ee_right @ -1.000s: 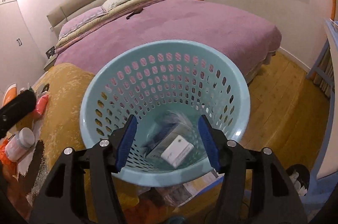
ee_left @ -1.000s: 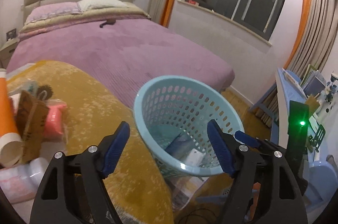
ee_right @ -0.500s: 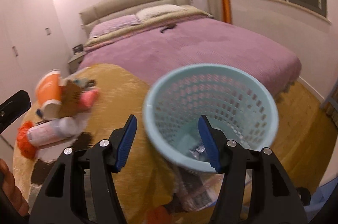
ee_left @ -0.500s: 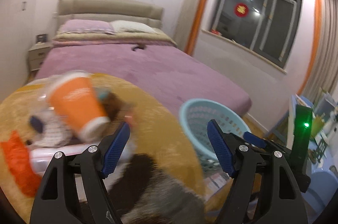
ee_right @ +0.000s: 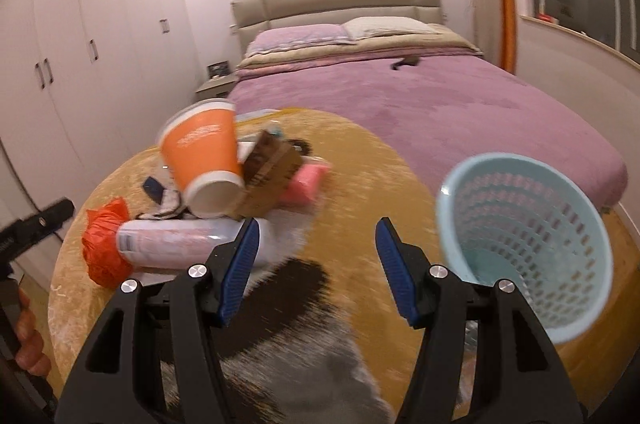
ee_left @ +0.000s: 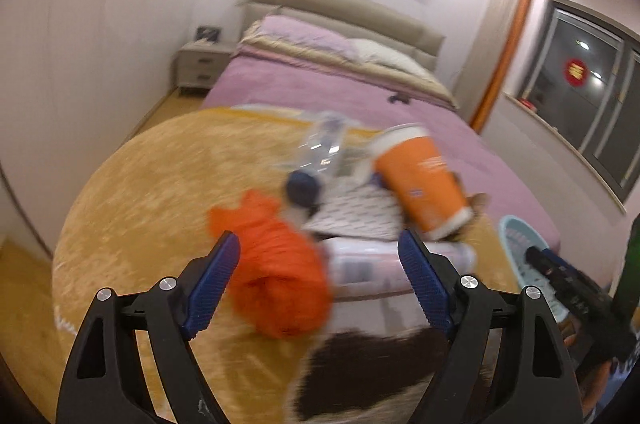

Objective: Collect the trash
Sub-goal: 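Grasp the orange plastic bag with the left tool while the right tool grasps the orange cup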

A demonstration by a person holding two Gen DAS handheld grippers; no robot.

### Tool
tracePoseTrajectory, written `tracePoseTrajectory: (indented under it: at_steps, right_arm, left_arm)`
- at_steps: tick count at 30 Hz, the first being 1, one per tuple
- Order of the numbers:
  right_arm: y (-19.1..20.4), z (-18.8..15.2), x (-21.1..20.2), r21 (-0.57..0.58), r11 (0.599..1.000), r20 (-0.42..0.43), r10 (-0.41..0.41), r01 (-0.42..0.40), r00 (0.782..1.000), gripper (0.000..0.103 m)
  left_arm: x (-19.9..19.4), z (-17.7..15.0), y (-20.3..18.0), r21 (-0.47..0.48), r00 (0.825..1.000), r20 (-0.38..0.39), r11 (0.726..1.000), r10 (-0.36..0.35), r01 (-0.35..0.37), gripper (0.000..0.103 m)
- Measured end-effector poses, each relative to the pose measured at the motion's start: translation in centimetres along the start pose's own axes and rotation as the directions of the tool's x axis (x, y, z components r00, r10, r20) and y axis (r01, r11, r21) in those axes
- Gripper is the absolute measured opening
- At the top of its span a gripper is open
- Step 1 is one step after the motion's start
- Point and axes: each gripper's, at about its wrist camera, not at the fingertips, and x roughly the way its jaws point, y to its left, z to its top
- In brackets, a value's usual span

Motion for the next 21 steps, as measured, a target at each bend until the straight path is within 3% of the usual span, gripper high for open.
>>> tracePoseTrajectory:
  at_steps: [8,21]
  right_arm:
    - [4.8,2.3,3.2,-0.077,0.996,-0.020,0.052,-0.054,0.998,0.060]
    - [8.0,4.5,8.1,-0.064,0.992,-0.066,0.100,-0.104,0.993,0.078]
  left_arm:
    - [2.7,-0.7,4.9,-0.102,0.996,-0.084,0.995,-0.009,0.000,0.079]
    - [6.4,-1.1,5.8,-0.167,0.981,-0.159,0.982,-0.115,0.088,0.079]
